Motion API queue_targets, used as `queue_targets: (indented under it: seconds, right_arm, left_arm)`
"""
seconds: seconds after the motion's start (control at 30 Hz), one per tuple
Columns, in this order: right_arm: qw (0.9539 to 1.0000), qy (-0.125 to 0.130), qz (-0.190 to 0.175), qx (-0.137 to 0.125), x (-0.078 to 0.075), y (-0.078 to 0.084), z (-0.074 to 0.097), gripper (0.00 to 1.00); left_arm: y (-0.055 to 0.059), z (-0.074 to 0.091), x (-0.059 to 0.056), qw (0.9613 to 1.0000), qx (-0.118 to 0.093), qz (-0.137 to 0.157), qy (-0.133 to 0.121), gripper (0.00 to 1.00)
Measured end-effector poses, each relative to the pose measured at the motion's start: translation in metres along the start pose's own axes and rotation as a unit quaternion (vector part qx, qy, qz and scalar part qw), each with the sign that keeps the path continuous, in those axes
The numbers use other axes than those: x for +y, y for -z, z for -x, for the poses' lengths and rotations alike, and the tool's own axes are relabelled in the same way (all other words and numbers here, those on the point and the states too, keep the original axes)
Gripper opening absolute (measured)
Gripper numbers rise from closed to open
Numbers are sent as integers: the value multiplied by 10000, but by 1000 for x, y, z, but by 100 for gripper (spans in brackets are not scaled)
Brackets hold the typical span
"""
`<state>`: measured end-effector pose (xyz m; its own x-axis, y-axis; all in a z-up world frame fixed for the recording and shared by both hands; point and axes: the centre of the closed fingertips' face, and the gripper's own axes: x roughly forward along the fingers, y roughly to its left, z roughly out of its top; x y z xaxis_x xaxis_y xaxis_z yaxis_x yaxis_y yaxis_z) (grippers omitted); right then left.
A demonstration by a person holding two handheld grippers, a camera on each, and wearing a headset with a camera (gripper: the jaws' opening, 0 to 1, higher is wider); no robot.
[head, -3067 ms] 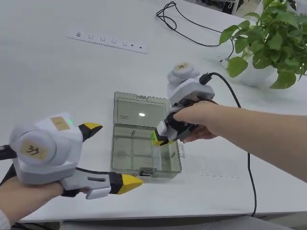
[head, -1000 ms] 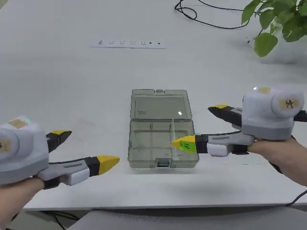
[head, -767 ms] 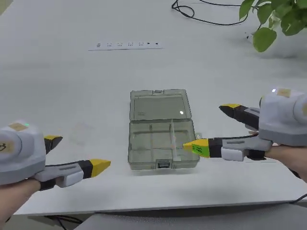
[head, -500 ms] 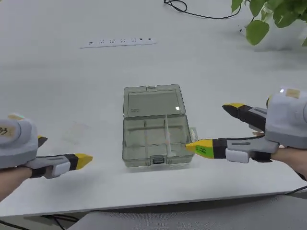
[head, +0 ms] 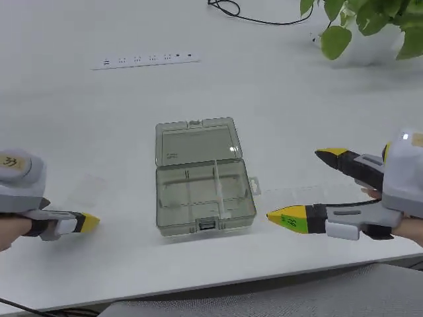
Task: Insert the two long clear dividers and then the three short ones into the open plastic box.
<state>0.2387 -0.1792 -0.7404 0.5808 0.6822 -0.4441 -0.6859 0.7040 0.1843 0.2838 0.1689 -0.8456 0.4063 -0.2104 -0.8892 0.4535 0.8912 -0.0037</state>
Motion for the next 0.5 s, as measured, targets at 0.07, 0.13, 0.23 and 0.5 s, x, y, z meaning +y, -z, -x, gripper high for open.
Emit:
queue_targets:
  seconds: [0.07,0.13,0.23,0.5]
  right_arm:
    - [10000,30,-5,6,2,2,0,97]
    - [10000,83,51,23,4,2,1,95]
    - [9998,128,165,74,6,4,1,93]
    - [9999,85,90,63,9,4,-3,90]
  left_arm:
    - [2,0,0,9999,99,-41,14,57]
    - [4,-2,0,9997,223,-103,41,56]
    - [1,-1,5,9992,353,-182,77,52]
    - [0,-2,3,9970,680,-348,137,44]
